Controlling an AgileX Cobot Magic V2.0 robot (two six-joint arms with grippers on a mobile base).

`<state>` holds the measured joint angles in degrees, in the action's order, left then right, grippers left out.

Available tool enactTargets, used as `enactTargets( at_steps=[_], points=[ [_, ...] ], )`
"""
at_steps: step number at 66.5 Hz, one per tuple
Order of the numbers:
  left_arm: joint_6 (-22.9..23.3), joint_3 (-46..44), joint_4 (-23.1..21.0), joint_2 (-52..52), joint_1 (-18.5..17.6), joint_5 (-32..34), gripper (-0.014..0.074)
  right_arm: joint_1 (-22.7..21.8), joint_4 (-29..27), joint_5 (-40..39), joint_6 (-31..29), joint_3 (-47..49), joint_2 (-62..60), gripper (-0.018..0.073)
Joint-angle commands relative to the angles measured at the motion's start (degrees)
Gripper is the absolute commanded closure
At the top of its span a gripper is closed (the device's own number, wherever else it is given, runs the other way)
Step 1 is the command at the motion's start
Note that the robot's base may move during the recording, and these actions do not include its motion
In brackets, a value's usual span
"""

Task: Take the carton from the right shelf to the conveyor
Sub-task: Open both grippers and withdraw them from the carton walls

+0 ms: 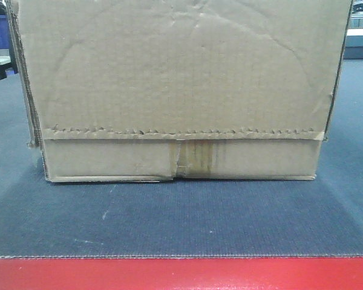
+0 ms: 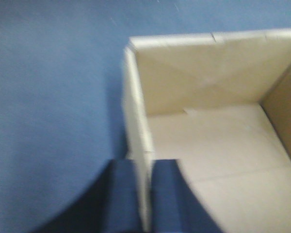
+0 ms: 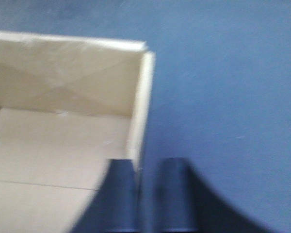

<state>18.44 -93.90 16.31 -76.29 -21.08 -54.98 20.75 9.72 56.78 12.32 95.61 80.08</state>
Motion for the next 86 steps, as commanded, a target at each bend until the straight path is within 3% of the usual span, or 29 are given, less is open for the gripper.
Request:
enactTargets(
  at_steps=[1,13,23,31,46,65,86],
  points=[
    [0.08,2.27,2.51,3.65,-0.16,-0.56,0.0599,-1.27,2.61,0.78,0.09,-2.39,-3.28,0.0634],
    [2.89,15.36,3.52,12.89,1.59,4.05,0.0604,-4.80,2.38,-1.58,0.81,-14.01,-10.57,0.0628],
    [4.40,30.74,3.32,23.51,7.78,12.61,0.0604,-5.88,2.38,-6.64,0.81,-27.50,-18.37,0.0628],
    [4.40,40.92,3.58,31.15,11.07,15.82,0.0604,-5.88,2.38,-12.34,0.81,-37.81,-25.74,0.0628],
    [4.29,57.92,3.69,47.18,11.78,20.62,0.0604,-5.88,2.38,-21.60,0.81,-54.81,-40.38,0.0628],
    [-0.91,63.98,2.92,68.97,11.78,20.57,0.0604,-5.67,2.38,-27.85,0.46,-61.79,-62.22,0.0628],
    [-0.91,63.98,2.92,75.44,11.78,20.07,0.0604,-5.67,2.38,-29.68,0.22,-61.79,-70.58,0.0628]
  ],
)
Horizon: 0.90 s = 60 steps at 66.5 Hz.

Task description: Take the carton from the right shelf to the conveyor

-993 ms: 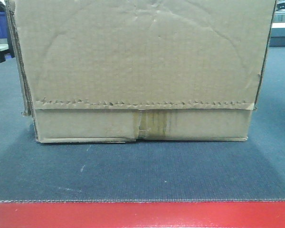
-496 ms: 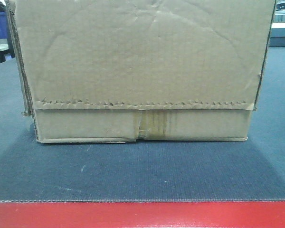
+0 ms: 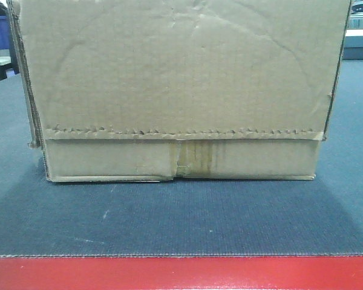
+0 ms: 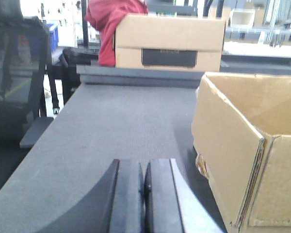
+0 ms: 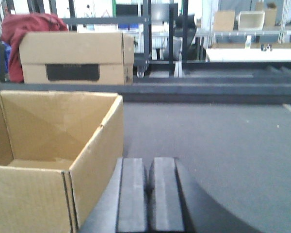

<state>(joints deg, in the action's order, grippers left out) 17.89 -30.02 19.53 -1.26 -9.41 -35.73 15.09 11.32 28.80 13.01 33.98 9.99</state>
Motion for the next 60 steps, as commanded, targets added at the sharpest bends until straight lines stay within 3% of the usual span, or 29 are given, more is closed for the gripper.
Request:
enactTargets(
  at_steps=[1,48,60],
  points=[
    [-0.35,0.10,-0.30,0.41,0.10,0.82,0.0604,-0.01,0.78,-1.84,-0.47,-0.16,-0.50,0.0628],
    [-0.35,0.10,-0.30,0.43,0.10,0.82,0.0604,-0.01,0.78,-4.00,-0.47,-0.16,-0.50,0.0628],
    [-9.36,0.82,-5.50,0.43,2.55,0.52,0.0604,-0.01,0.78,-4.00,-0.47,-0.16,-0.50,0.0628]
  ],
)
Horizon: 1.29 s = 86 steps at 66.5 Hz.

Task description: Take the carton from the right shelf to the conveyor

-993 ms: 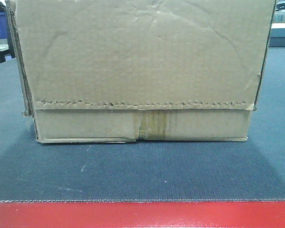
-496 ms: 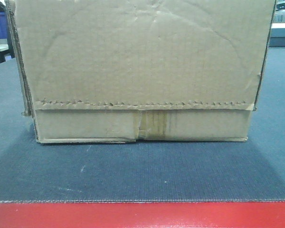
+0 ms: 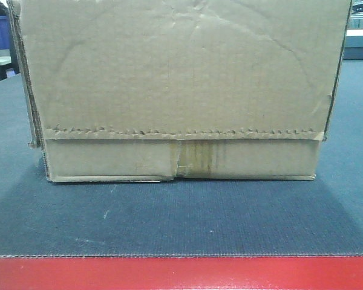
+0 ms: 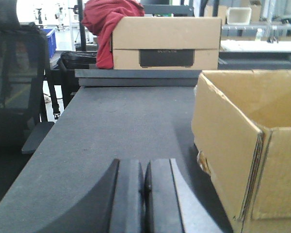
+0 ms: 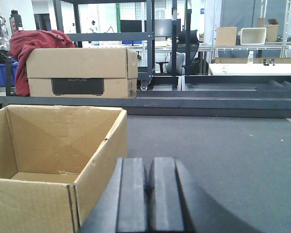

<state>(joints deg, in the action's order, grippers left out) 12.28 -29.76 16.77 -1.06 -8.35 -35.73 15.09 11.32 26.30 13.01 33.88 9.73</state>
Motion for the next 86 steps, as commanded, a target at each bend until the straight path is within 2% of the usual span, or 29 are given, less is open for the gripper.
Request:
enactTargets(
  at_steps=[1,10,16,25,33,36,39,86],
  points=[
    [-3.75,0.88,-3.19,0.32,1.97,0.63,0.0604,-0.01,0.78,-1.51,-0.47,-0.06,-0.23,0.0628],
    [-3.89,5.15,-7.99,1.06,6.90,3.04,0.0604,-0.01,0.78,-1.51,-0.47,-0.06,-0.23,0.0628],
    [-7.19,10.07,-12.37,1.06,9.93,7.36,0.0604,-0.01,0.78,-1.51,-0.47,-0.06,-0.23,0.0628],
    [-12.74,21.40,-20.77,1.06,13.85,21.99,0.0604,-0.01,0.78,-1.23,-0.47,-0.06,-0.23,0.0628],
    [-13.85,29.60,-21.69,1.06,15.42,34.93,0.0604,-0.01,0.78,-1.37,-0.47,-0.06,-0.23,0.0628],
    [-13.85,29.76,-21.69,1.06,15.45,39.11,0.0604,-0.01,0.78,-1.37,-0.47,-0.06,-0.23,0.0628],
    [-13.85,29.76,-21.58,1.06,15.45,36.36,0.0604,-0.01,0.78,-1.25,-0.47,-0.06,-0.23,0.0628],
    [-13.85,29.76,-21.43,1.06,15.45,36.72,0.0604,-0.01,0.78,-1.39,-0.47,-0.06,-0.23,0.0628]
  ],
)
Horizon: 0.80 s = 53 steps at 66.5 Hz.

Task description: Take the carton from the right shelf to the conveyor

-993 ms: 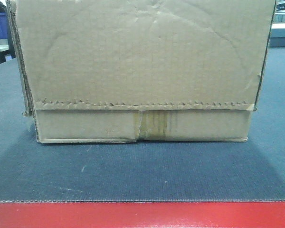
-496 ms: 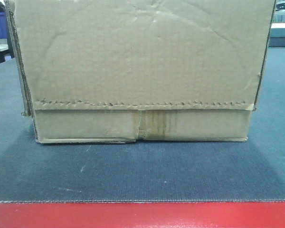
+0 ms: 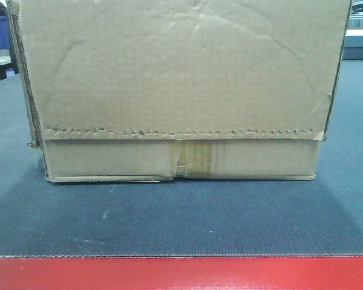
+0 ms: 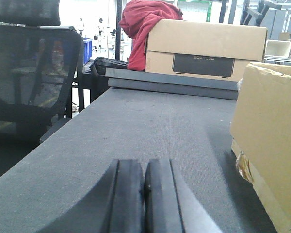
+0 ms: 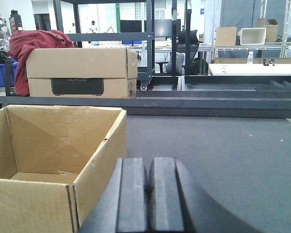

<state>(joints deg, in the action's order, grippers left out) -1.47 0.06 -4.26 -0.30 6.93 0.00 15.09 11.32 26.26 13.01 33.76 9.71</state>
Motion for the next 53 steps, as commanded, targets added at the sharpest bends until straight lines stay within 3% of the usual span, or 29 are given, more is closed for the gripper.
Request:
enactTargets(
  at_steps=[1,28,43,53],
  points=[
    [-0.10,-0.06,-0.41,0.30,0.18,0.99,0.0604,-0.01,0.78,-1.35,-0.47,0.06,-0.22,0.0628],
    [-0.10,-0.06,-0.41,0.30,0.18,0.99,0.0604,-0.45,1.89,-0.55,-2.16,0.06,-0.29,0.0628],
    [-0.10,-0.06,-0.41,0.30,0.18,0.99,0.0604,-8.07,-12.25,-7.08,-19.04,-8.01,-0.93,0.0628],
    [-0.10,-0.06,-0.41,0.30,0.18,0.99,0.0604,-13.07,-15.84,-14.51,-19.22,-18.58,-4.35,0.0628]
  ],
)
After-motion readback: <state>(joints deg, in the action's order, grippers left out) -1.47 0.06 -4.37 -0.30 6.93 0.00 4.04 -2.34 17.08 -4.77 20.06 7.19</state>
